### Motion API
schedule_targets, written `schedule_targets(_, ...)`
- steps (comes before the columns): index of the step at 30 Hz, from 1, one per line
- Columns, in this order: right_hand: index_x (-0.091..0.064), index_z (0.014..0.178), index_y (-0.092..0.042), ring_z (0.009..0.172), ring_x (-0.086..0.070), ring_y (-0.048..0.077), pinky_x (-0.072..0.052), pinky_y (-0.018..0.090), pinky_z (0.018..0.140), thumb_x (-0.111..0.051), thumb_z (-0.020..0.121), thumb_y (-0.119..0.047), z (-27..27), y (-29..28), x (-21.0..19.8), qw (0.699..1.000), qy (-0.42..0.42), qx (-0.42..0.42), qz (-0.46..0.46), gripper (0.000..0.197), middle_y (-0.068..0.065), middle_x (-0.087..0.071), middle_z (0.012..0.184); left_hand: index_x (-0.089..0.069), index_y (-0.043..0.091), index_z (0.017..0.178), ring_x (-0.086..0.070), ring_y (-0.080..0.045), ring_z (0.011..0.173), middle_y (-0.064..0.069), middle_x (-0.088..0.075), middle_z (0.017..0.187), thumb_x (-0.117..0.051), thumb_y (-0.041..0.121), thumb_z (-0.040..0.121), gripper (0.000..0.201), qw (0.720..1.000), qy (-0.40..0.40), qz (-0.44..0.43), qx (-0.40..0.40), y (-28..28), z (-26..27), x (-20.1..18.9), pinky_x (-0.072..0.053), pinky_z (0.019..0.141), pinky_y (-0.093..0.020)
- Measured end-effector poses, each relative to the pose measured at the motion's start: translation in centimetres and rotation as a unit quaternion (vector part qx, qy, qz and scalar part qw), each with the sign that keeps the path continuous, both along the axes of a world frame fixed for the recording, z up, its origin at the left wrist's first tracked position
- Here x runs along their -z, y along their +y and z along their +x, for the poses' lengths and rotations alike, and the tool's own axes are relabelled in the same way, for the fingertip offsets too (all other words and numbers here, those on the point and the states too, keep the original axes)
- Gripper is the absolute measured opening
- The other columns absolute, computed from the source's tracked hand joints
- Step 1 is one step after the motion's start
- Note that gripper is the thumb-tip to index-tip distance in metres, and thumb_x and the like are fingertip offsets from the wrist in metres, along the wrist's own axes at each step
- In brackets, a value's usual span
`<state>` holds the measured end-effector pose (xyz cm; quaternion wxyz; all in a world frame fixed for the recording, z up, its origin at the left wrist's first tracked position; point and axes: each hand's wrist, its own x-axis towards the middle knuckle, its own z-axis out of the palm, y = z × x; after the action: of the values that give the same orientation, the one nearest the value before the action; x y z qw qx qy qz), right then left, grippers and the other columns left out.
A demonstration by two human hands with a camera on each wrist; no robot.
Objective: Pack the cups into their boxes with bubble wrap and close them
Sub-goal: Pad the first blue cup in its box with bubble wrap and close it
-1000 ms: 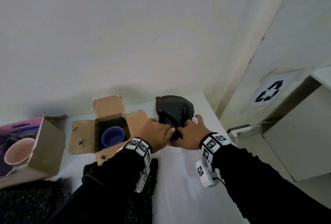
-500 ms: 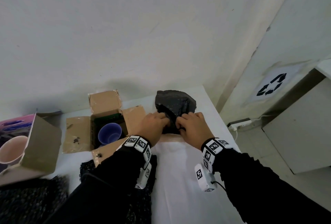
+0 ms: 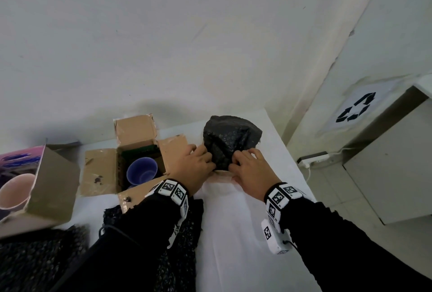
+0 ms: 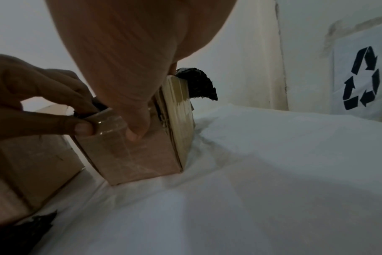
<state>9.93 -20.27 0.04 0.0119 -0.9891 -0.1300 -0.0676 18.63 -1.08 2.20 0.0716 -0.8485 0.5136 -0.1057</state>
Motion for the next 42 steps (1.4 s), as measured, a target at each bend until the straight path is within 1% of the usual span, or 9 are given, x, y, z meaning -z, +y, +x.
schedule_targets(4,-0.061,0.078,-0.025,0.076,-0.057,0.019,-0.029,0.038,0.096,-0.075,0.065,-0.018,0.1,0.0,-0.3,0.999,-0.011,-0.004,-0.032,0.020,-0.005,-0.056,0.080,-0.063,0.025,0.068,-0.056,-0.019,0.071,0.006,-0.057,0.068,-0.074,0.019,0.065,0.013,1.000,0.024,-0.005,-0.003,-0.1,-0.5,0.5,-0.033,0.085,-0.033)
schedule_targets(9,-0.056,0.079,-0.026,0.063,-0.059,0.018,-0.019,0.046,0.106,-0.067,0.069,-0.016,0.1,-1.3,-1.5,0.996,0.040,-0.040,-0.073,0.017,-0.009,-0.056,0.062,-0.066,0.027,0.075,-0.060,-0.014,0.070,0.011,-0.063,0.068,-0.046,0.033,0.083,0.022,0.996,0.075,-0.052,0.002,-0.1,-1.3,0.9,-0.031,0.094,-0.031)
schedule_targets(13,-0.057,0.095,-0.028,0.076,-0.064,0.018,-0.007,0.045,0.111,-0.053,0.081,-0.019,-0.8,-2.0,-1.4,0.995,0.068,-0.034,-0.071,0.017,-0.008,-0.063,0.072,-0.059,0.030,0.099,-0.061,-0.012,0.071,0.011,-0.064,0.069,-0.066,0.031,0.075,0.025,0.993,0.101,-0.057,-0.025,-0.6,-2.4,1.1,-0.035,0.095,-0.030)
schedule_targets(18,-0.051,0.096,-0.028,0.066,-0.061,0.017,-0.020,0.046,0.106,-0.066,0.070,-0.017,-1.8,-1.3,-0.6,0.999,0.032,-0.006,-0.019,0.032,-0.009,-0.056,0.072,-0.066,0.027,0.083,-0.059,-0.018,0.077,0.008,-0.062,0.077,-0.044,0.036,0.082,0.024,0.993,0.089,-0.072,-0.032,-0.4,-2.9,1.6,-0.033,0.084,-0.031)
schedule_targets(21,-0.054,0.092,-0.030,0.067,-0.059,0.015,-0.028,0.049,0.102,-0.071,0.064,-0.014,-2.0,-0.7,-0.4,0.999,0.030,0.008,-0.010,0.037,-0.010,-0.052,0.082,-0.069,0.031,0.081,-0.050,-0.019,0.085,0.007,-0.056,0.084,-0.052,0.030,0.080,0.017,0.996,0.032,-0.076,-0.027,-0.2,-3.3,1.9,-0.030,0.082,-0.036)
schedule_targets(25,-0.058,0.089,-0.029,0.076,-0.062,0.016,-0.014,0.045,0.104,-0.065,0.072,-0.013,-2.4,-0.4,-0.6,0.998,0.054,0.040,-0.015,0.025,-0.010,-0.058,0.076,-0.065,0.029,0.072,-0.052,-0.018,0.080,0.013,-0.056,0.069,-0.070,0.012,0.064,0.019,0.997,0.013,-0.045,-0.055,-0.7,-3.9,1.3,-0.030,0.087,-0.039)
schedule_targets(32,-0.052,0.111,-0.023,0.083,-0.065,0.023,0.012,0.044,0.118,-0.040,0.084,-0.007,-2.3,0.6,-3.1,0.988,0.110,0.037,-0.097,0.034,-0.002,-0.067,0.078,-0.061,0.026,0.078,-0.056,-0.020,0.085,0.009,-0.063,0.072,-0.059,0.011,0.071,0.017,0.994,0.056,0.025,-0.089,-1.1,-5.0,0.4,-0.032,0.086,-0.037)
schedule_targets(37,-0.057,0.106,-0.021,0.093,-0.064,0.022,-0.008,0.039,0.119,-0.048,0.084,-0.011,-2.0,1.0,-4.4,0.986,0.155,0.041,-0.046,0.026,0.000,-0.068,0.088,-0.063,0.022,0.083,-0.058,-0.020,0.077,0.003,-0.066,0.081,-0.032,0.038,0.084,0.035,0.984,0.134,-0.010,-0.120,-1.9,-4.4,-1.5,-0.036,0.078,-0.033)
schedule_targets(42,-0.059,0.095,-0.022,0.097,-0.052,0.022,-0.044,0.037,0.082,-0.060,0.085,-0.019,0.2,-0.5,-5.7,0.962,0.032,0.137,0.232,0.010,-0.002,-0.060,0.100,-0.066,0.018,0.098,-0.056,-0.025,0.090,-0.004,-0.060,0.103,-0.052,0.015,0.083,0.021,0.966,0.150,-0.180,-0.110,-2.2,-1.3,-2.5,-0.044,0.074,-0.035)
